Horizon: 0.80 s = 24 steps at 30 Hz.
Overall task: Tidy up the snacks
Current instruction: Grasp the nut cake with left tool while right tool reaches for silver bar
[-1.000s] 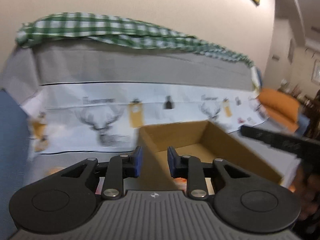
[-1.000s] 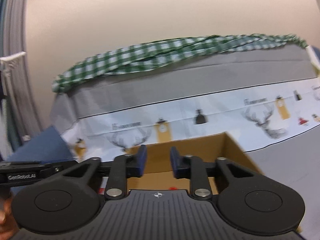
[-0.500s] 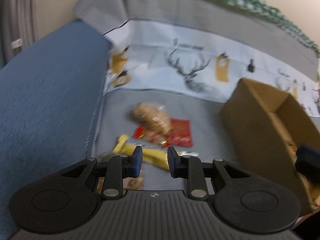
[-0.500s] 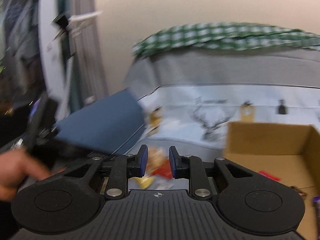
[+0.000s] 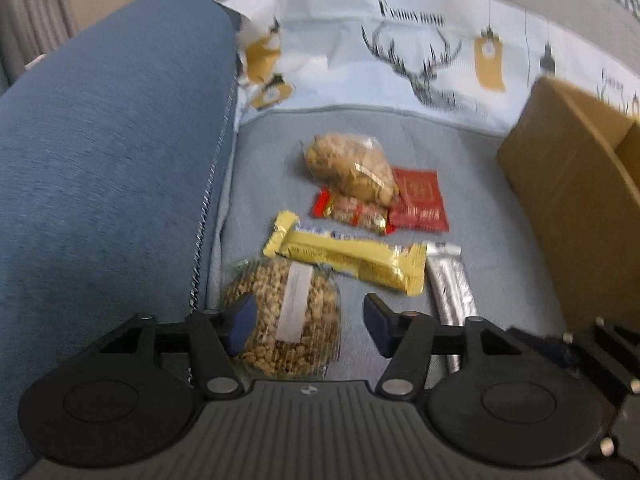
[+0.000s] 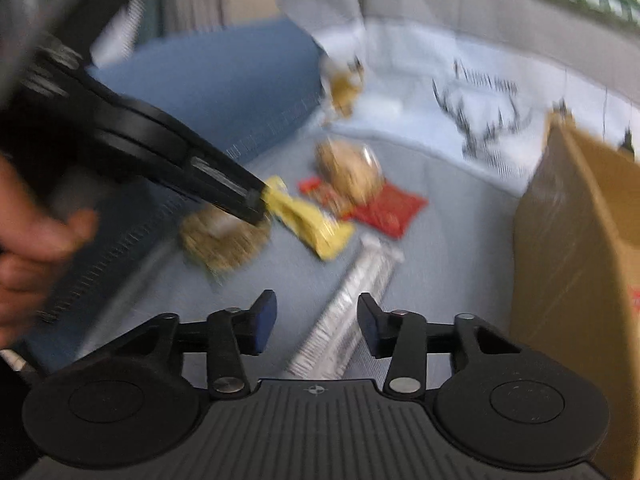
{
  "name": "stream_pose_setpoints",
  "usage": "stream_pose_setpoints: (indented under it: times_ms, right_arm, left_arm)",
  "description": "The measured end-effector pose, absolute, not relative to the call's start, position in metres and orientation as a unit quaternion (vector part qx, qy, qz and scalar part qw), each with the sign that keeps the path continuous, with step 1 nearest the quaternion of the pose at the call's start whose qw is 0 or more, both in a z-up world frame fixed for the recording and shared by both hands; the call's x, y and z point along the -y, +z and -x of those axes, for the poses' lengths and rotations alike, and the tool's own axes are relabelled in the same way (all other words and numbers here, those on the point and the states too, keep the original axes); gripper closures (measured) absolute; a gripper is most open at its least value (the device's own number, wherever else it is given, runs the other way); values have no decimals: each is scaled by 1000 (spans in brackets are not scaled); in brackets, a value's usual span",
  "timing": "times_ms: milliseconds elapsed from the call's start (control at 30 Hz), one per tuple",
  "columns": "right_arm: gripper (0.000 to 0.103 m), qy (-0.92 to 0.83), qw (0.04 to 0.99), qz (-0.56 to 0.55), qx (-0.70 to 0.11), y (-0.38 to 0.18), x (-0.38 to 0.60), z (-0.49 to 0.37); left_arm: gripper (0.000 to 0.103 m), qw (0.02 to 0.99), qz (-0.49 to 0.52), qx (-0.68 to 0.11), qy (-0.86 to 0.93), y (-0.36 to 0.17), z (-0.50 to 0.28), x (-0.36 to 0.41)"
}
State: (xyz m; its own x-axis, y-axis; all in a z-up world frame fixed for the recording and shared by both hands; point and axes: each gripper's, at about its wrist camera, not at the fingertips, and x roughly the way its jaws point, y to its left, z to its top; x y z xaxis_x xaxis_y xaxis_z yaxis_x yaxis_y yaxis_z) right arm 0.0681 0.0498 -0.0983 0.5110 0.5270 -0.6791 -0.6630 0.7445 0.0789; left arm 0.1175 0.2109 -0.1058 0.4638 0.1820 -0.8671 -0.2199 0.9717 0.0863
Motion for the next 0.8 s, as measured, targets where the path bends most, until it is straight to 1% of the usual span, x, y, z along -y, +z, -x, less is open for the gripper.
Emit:
stream_pose_setpoints:
  times_ms: [33,67,100,167,233,300,367,433,500,567,600,633,667,733,800]
  right_arm:
    - [47,335,861,93,-371,-105,-52,-73]
    - [44,331,858,88,-381,-109,-53,-78]
    - [43,330,855,84,-391,-114,-52,-81]
    - [45,327,847,84,-411,-124,-54,-85]
    - [46,333,845,89,-410,-131,-53,-83]
    - [62,340,848,109,-391,-131,-52,-77]
    - [71,341,849,113,-388,-129,-50,-78]
    - [76,341,849,109,-390,-129,-45,-84]
    - [78,342,848,108,-391,-127,-40,-85]
    - [79,343,849,112,-387,-125,-35,-83]
    - [79,343,849,112,-385,-123,-32,-82]
    - [79,344,850,112,-383,-121,-30,-80]
    - [79,345,850,112,-382,-120,-28,-79]
    - [79,346,851,111,-378,-117,-24,-75]
    - [79,346,853,110,-375,-114,-22,-72]
  left_arm:
    - [29,853,11,-509,115,-109,-119,-208]
    - [25,850,2,-515,112,-113,-121,-205]
    - [22,846,-10,-522,110,-117,-123,-202]
    - [21,836,-37,-536,110,-126,-127,-197]
    - [19,830,-60,-542,115,-133,-131,-194]
    - [18,827,-85,-544,118,-139,-134,-190]
    - [19,824,-99,-543,126,-142,-138,-189]
    - [26,822,-101,-542,140,-142,-140,-190]
    - [40,819,-106,-540,163,-139,-141,-193]
    - [46,819,-107,-537,172,-136,-140,-194]
    - [52,820,-108,-534,175,-133,-140,-192]
    - [55,822,-111,-529,177,-130,-140,-190]
    - [65,828,-115,-519,176,-125,-138,-186]
    - [71,840,-117,-499,177,-114,-132,-180]
    - [75,849,-105,-486,178,-105,-127,-179]
